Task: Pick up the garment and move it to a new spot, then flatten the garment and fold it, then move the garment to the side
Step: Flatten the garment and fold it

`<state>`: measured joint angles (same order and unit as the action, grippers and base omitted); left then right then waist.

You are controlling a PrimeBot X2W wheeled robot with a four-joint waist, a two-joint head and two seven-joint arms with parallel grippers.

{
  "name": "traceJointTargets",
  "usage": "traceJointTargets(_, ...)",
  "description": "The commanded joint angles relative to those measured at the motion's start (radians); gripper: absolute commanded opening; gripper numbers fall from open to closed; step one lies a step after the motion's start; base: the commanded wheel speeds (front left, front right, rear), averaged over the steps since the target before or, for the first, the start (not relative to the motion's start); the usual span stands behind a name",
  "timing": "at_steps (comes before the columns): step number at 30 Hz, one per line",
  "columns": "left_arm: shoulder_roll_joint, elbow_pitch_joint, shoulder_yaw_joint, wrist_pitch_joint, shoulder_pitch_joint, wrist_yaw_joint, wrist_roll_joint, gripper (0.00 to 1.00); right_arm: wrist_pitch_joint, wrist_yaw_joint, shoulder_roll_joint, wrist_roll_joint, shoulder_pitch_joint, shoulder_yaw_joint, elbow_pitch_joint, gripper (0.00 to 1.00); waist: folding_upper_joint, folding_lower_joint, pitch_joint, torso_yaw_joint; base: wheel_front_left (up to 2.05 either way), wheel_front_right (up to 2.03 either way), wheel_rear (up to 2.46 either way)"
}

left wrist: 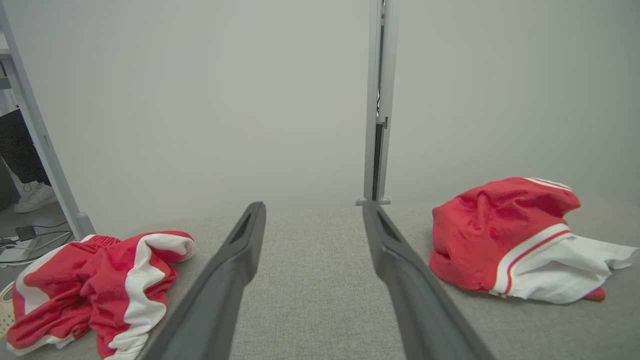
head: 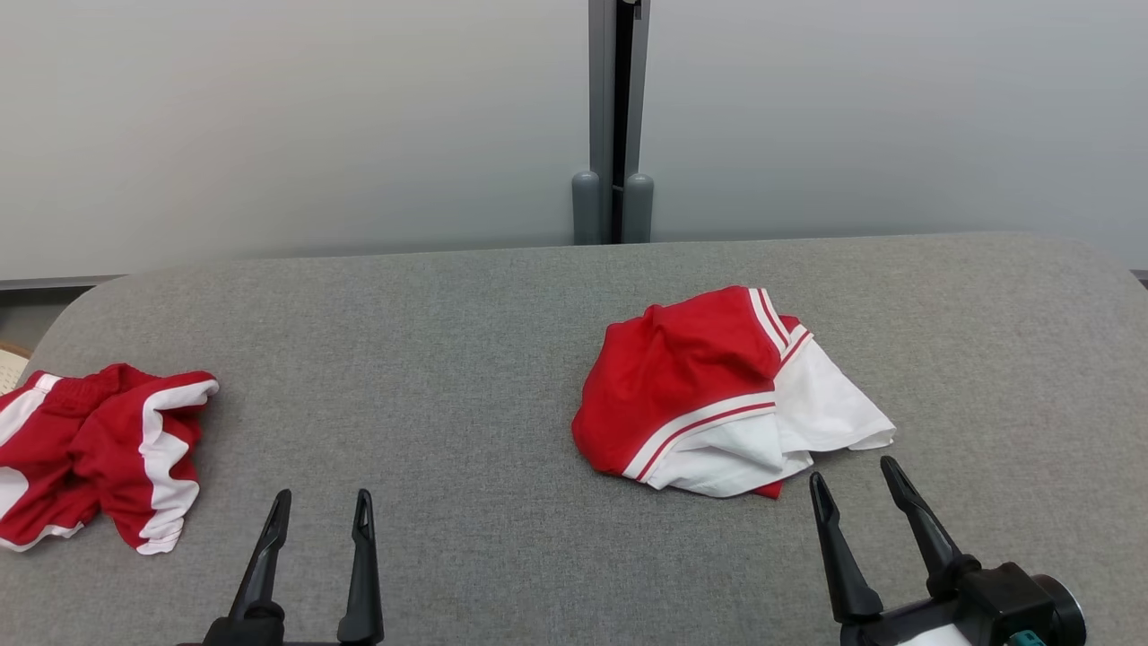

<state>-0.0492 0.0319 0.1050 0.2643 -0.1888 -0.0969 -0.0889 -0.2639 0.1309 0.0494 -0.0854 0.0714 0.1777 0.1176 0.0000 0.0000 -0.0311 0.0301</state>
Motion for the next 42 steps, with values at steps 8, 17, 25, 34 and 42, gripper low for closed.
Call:
traceJointTargets(8, -0.002, -0.032, 0.038, 0.0, 0.039, 0.047, 0.026, 1.0, -0.001, 0.0, 0.002, 0.011, -0.002, -0.032, 0.002, 1.0, 0.0, 0.0, 0.013, -0.008, 0.0, 0.0, 0.0)
traceJointTargets(17, -0.003, -0.184, 0.231, 0.0, 0.261, 0.172, 0.059, 1.0, -0.001, 0.0, 0.002, 0.059, -0.036, -0.113, -0.022, 1.0, 0.0, 0.0, 0.108, -0.056, 0.0, 0.0, 0.0)
traceJointTargets(25, -0.003, -0.387, 0.481, 0.0, 0.607, 0.207, 0.07, 1.0, -0.001, 0.0, 0.002, 0.043, -0.109, -0.149, -0.046, 1.0, 0.0, 0.0, 0.264, -0.127, 0.0, 0.0, 0.0)
traceJointTargets(34, -0.004, -0.566, 0.685, -0.015, 0.905, 0.095, 0.04, 1.0, -0.001, 0.0, 0.002, 0.002, -0.176, -0.13, -0.053, 1.0, 0.0, 0.0, 0.374, -0.207, 0.0, 0.0, 0.0)
traceJointTargets(42, -0.004, -0.694, 0.813, -0.009, 1.065, 0.016, 0.105, 1.0, -0.001, 0.0, 0.002, -0.02, -0.204, -0.126, -0.053, 1.0, 0.0, 0.0, 0.421, -0.241, 0.0, 0.0, 0.0)
